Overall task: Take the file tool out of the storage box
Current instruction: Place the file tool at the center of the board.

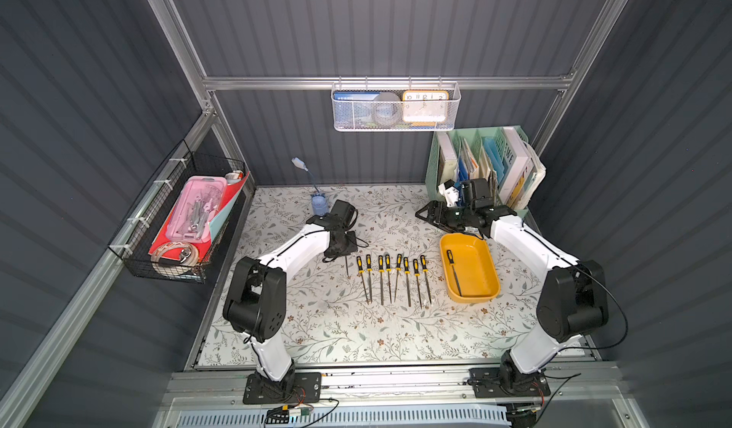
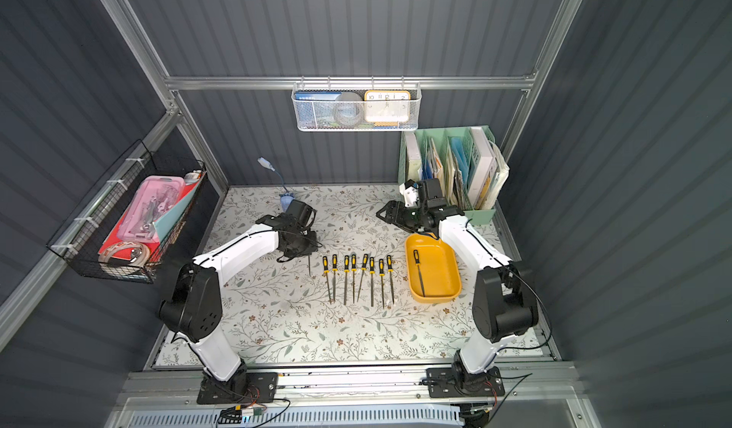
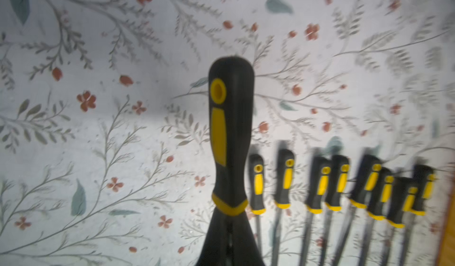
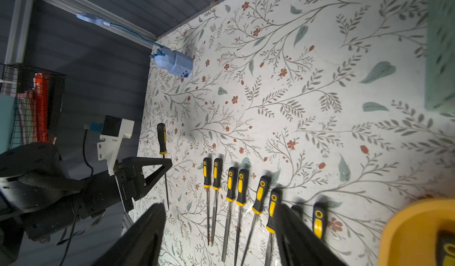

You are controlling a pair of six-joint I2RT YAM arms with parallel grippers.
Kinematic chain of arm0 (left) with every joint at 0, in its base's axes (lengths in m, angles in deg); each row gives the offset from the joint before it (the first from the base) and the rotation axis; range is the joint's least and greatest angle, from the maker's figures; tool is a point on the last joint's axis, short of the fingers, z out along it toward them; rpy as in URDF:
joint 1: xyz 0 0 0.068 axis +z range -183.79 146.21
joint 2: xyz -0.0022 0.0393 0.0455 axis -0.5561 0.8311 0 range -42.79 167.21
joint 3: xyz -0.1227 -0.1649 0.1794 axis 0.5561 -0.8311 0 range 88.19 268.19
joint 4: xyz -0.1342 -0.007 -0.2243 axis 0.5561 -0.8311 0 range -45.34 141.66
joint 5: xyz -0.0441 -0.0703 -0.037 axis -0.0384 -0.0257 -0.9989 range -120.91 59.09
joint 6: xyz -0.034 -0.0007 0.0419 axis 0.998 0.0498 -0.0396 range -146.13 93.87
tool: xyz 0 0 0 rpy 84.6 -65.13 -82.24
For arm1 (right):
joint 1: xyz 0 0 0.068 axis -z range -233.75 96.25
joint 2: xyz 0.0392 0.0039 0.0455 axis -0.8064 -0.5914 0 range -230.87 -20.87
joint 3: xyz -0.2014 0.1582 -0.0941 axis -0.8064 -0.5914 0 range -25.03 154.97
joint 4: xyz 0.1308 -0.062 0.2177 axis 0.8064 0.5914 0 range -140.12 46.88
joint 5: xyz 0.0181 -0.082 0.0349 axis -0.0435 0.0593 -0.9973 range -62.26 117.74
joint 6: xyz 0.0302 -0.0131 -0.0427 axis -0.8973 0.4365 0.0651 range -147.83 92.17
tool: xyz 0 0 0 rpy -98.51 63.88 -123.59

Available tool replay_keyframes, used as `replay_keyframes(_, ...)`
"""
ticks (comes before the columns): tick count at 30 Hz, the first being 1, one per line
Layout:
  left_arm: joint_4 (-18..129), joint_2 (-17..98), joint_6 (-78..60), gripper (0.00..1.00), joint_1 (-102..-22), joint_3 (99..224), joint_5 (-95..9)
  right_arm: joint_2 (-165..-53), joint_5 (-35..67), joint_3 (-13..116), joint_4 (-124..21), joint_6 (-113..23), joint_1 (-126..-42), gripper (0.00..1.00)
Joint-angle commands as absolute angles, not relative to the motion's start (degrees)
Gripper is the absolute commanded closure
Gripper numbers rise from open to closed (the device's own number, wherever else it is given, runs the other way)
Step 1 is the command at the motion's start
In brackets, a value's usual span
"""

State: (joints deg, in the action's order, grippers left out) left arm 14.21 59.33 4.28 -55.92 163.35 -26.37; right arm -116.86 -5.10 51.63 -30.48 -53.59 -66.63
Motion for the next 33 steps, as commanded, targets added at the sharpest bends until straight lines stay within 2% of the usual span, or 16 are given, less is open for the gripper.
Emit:
replay_keyframes(1, 11.8, 61.7, 6.0, 1.00, -56.1, 161.4, -21.6, -116.4, -2.6, 52.2, -27.6, -51.8, -66.6, 0.25)
replay_keyframes(7, 12.7, 65.8, 6.9, 1.00, -57.0, 161.5, -21.1, -116.6, 0.2, 52.6, -24.4, -50.0, -66.4, 0.26)
replay_keyframes(15, 15.1, 67.7, 7.6, 1.00, -58.4, 160.1, -22.0, -117.0, 10.2, 53.0, -14.8, -48.8, -64.2, 0.31)
replay_keyframes(24, 15.7, 68.4, 8.4, 0.99, -59.9, 160.0, -22.7, -116.8, 13.0, 52.5, -9.9, -46.5, -61.5, 0.35)
replay_keyframes(26, 15.6, 68.5, 8.6, 0.96, -60.2, 160.1, -22.8, -116.8, 12.9, 52.5, -9.2, -46.0, -61.2, 0.35)
replay_keyframes(33, 14.6, 68.6, 8.9, 0.73, -60.6, 160.6, -22.3, -120.5, 18.3, 53.4, -3.8, -44.6, -60.3, 0.34)
